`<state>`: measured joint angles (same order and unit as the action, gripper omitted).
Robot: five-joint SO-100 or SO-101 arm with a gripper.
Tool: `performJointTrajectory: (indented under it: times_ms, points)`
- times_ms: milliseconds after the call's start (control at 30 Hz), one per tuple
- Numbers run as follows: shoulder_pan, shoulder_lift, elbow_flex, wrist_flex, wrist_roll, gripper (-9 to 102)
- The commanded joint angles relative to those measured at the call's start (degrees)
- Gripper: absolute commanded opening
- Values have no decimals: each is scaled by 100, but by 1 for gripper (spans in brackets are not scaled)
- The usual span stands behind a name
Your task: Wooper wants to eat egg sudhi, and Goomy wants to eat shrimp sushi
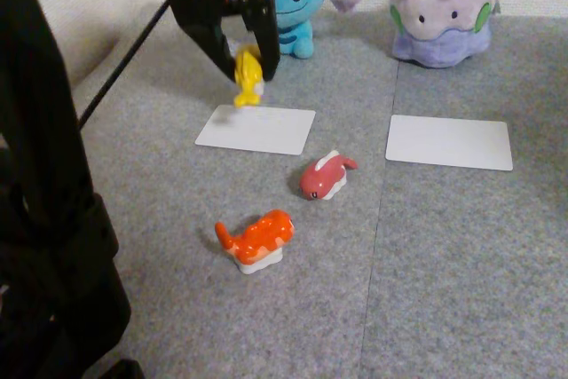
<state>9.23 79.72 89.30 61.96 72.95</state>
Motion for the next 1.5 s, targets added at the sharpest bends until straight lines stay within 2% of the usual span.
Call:
performJointTrajectory:
  times_ms: [0, 400, 600, 867, 1100, 1267, 1467]
  points:
    - [53, -105, -105, -229, 44, 0]
    - [53, -870, -105, -571, 158, 0]
    - [53, -905, -105, -589, 158, 12]
    - [53, -879, -105, -589, 158, 15]
    - [9, -729, -105, -422, 158, 29]
    - [-62, -26, -97, 352, 193, 29]
    - [-149, 1749, -35, 1494, 123, 30]
